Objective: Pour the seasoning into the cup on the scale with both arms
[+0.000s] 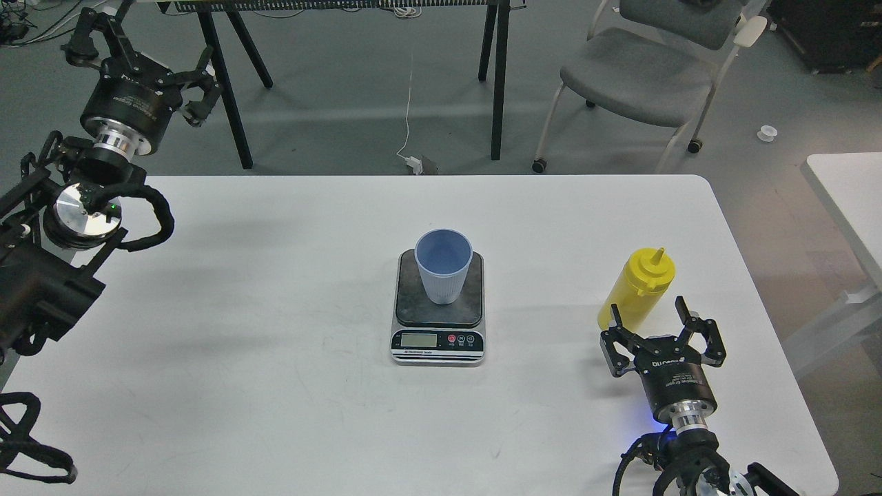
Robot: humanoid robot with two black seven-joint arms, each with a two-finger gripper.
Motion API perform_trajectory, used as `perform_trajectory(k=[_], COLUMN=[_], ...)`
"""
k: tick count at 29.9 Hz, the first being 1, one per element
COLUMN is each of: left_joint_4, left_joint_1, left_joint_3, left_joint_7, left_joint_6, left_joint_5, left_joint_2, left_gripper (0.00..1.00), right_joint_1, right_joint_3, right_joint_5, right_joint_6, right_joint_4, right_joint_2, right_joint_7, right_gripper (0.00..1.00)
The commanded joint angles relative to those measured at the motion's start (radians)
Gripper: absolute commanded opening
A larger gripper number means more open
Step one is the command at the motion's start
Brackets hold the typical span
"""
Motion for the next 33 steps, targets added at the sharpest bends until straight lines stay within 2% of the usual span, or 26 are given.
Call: perform_trajectory(k=[1,3,8,13,15,21,26,33], left_joint_4=[0.0,0.002,0.017,0.025,0.025,0.023,0.022,0.022], left_joint_1=[0.001,0.001,0.006,0.05,0.058,0.124,0.158,0.17], left_joint_3=[-0.002,-0.003,-0.009,-0.021,-0.032,-0.101,-0.106,-0.107], left_joint_7=[0.0,0.005,0.008,0.0,0.0,0.002,0.0,-0.003], left_joint_6=[-0.001,-0.003,-0.02,-0.037,-0.041,-0.084,-0.091,-0.091], left_joint_5=[0.0,0.0,-0.008,-0.014,-0.016,-0.016,-0.014,-0.011], left_joint_2=[0.001,0.0,-0.009,-0.026,-0.037,-0.04,-0.029,-0.028], left_gripper=[1.0,1.0,1.0,1.0,1.0,1.0,1.0,1.0], right_joint_1=[-0.064,-0.104,-0.101,0.05,0.159,0.514,0.733,0.755], right_joint_3=[-0.006,0.0,0.012,0.057,0.052,0.026,-0.093,-0.104], right_joint_5=[-0.005,-0.009,-0.009,-0.011,-0.014,-0.078,-0.117,-0.109], right_joint_6=[0.0,0.0,0.0,0.0,0.0,0.0,0.0,0.0], right_joint_4=[0.033,0.062,0.072,0.011,-0.04,-0.333,-0.568,-0.602], right_joint_2=[-0.024,-0.079,-0.312,-0.503,-0.537,-0.532,-0.454,-0.339], right_joint_7=[0.001,0.001,0.003,-0.002,-0.003,-0.006,-0.014,-0.01], right_gripper=[0.98,0.98,0.98,0.99,0.99,0.99,0.99,0.99])
